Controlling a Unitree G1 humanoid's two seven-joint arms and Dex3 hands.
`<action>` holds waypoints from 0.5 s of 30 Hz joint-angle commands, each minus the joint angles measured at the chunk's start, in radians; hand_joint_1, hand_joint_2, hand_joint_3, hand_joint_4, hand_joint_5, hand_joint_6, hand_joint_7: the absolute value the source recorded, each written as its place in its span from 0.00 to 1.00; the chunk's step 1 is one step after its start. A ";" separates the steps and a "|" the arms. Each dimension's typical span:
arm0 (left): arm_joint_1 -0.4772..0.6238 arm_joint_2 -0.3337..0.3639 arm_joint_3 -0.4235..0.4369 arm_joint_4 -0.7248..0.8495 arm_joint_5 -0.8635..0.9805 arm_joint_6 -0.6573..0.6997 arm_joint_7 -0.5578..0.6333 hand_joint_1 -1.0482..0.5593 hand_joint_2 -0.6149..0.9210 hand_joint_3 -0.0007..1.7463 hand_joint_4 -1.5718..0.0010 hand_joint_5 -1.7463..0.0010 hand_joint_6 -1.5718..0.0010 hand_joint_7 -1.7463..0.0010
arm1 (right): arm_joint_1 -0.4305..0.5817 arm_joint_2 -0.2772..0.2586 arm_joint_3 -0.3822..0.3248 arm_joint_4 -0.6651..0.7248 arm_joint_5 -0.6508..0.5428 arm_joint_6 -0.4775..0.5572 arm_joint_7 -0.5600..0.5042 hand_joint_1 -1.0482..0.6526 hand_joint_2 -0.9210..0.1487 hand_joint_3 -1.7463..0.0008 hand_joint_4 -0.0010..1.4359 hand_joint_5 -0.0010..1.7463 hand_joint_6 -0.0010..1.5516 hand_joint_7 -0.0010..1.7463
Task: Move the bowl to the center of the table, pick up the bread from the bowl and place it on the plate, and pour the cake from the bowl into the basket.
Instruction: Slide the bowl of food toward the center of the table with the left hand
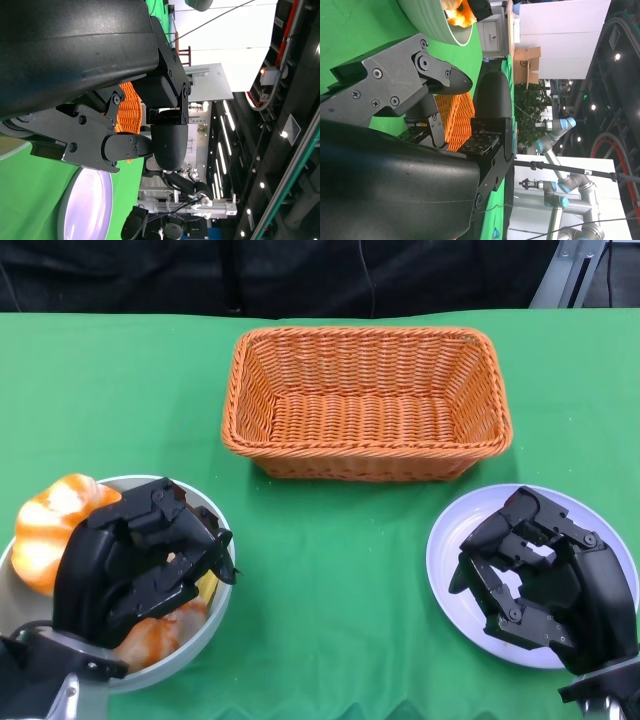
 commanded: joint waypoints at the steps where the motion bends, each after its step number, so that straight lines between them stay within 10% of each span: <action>1: 0.004 0.017 0.003 -0.028 0.000 0.013 0.010 0.59 1.00 0.24 0.47 0.11 0.43 0.36 | 0.002 -0.009 -0.004 -0.025 0.004 0.007 -0.007 0.56 0.27 0.51 0.46 0.94 0.42 0.72; 15: 0.003 0.013 0.004 -0.040 0.004 0.032 0.018 0.59 1.00 0.24 0.47 0.11 0.43 0.35 | -0.002 -0.016 -0.003 -0.030 0.007 0.031 -0.003 0.55 0.27 0.51 0.48 0.94 0.42 0.74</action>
